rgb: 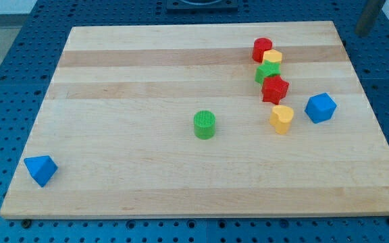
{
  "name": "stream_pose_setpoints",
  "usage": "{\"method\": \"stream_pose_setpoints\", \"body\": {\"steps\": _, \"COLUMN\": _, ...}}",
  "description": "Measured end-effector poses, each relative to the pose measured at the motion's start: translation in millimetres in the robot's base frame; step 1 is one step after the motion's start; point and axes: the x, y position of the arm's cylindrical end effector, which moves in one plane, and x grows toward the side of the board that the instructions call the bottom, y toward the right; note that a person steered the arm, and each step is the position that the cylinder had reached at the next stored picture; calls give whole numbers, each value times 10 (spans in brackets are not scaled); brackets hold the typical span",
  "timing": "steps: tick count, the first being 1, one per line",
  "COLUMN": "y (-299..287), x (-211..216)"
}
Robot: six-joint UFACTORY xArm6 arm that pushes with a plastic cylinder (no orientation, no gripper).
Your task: Push the blue cube into red star
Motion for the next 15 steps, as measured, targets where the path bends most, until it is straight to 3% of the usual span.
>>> {"method": "stream_pose_setpoints", "body": {"steps": 6, "y": -144, "x": 2248}}
{"method": "stream_pose_setpoints", "body": {"steps": 11, "y": -1177, "x": 2267}}
{"method": "stream_pose_setpoints", "body": {"steps": 14, "y": -981, "x": 2172}}
{"method": "stream_pose_setpoints", "body": {"steps": 15, "y": -1260, "x": 2172}}
